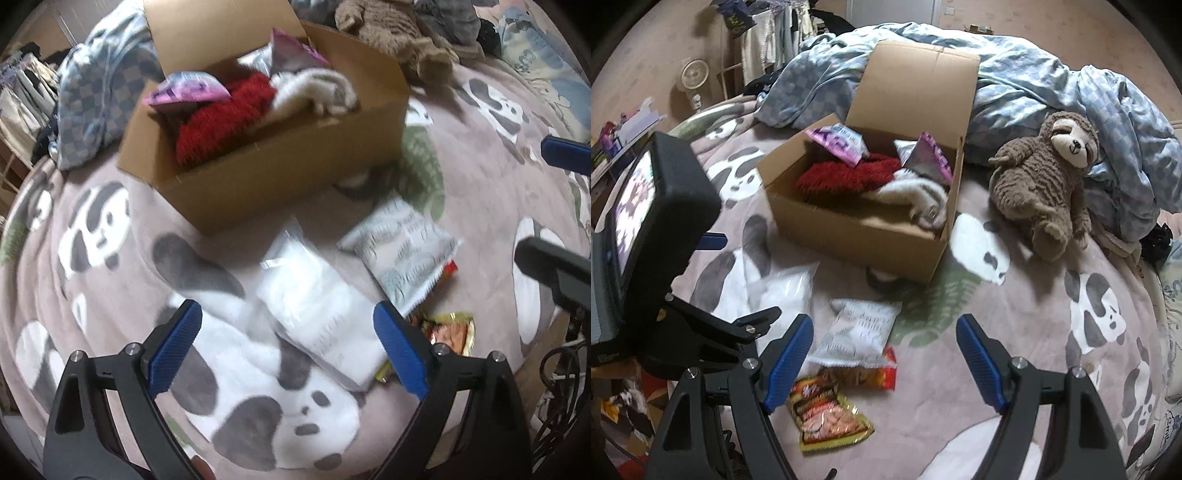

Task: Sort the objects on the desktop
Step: 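Withdraw both tools from the box toward the remaining packets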

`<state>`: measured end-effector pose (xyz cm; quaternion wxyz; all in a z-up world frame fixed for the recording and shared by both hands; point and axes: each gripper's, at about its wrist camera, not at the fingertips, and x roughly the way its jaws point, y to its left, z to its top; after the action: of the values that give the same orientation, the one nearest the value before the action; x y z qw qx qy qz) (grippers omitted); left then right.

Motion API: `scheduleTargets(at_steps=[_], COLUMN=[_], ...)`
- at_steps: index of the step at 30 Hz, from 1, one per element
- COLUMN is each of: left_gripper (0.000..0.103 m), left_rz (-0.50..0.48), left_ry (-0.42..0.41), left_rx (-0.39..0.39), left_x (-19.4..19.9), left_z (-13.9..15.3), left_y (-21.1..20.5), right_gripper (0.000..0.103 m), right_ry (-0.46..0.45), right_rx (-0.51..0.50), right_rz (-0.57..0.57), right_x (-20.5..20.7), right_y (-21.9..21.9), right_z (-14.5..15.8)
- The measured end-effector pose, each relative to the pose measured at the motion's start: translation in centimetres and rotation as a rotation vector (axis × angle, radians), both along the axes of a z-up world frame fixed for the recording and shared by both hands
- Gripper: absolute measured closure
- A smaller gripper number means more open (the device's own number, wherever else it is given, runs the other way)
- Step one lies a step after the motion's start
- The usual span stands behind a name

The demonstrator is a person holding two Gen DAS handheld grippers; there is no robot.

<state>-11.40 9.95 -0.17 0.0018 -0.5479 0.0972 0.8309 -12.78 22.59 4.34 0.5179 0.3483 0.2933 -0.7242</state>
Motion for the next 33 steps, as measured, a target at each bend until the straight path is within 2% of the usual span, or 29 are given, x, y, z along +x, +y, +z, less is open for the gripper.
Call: scheduleTargets(at_steps=[11,18,25,29,33], left_gripper=[0.008,0.008,0.008,0.008,0.008], left_rz=[0.026,0.070,0.116,0.134,0.135], left_ry=[-0.061,-0.091,-0.106,-0.095,-0.081], left_rx=[0.055,0.090,0.084,0.136,0.177], left_x=[2.7,3.7,5.0,4.9,4.4], left_z=[-4.2,-6.2,-6.7,-6.3,-5.6], left_y=[0.3,-0.4,-1.3,-1.7,-1.6], right_gripper=[0.022,0.022,0.022,0.022,0.021], right_ry=[-0.059,-0.116,-0.086,-0.088,-0.126], right_rx=[0.033,0.081,0.130,0.161,0.180], right_rz=[0.039,0.117,0.197,0.217,0.225], right_x=[1.8,3.1,4.3,4.5,4.3], right_y=[3.0,3.7,3.2,2.6,1.9], right_z=[-4.9,-8.9,-12.0,-13.4,-14.7])
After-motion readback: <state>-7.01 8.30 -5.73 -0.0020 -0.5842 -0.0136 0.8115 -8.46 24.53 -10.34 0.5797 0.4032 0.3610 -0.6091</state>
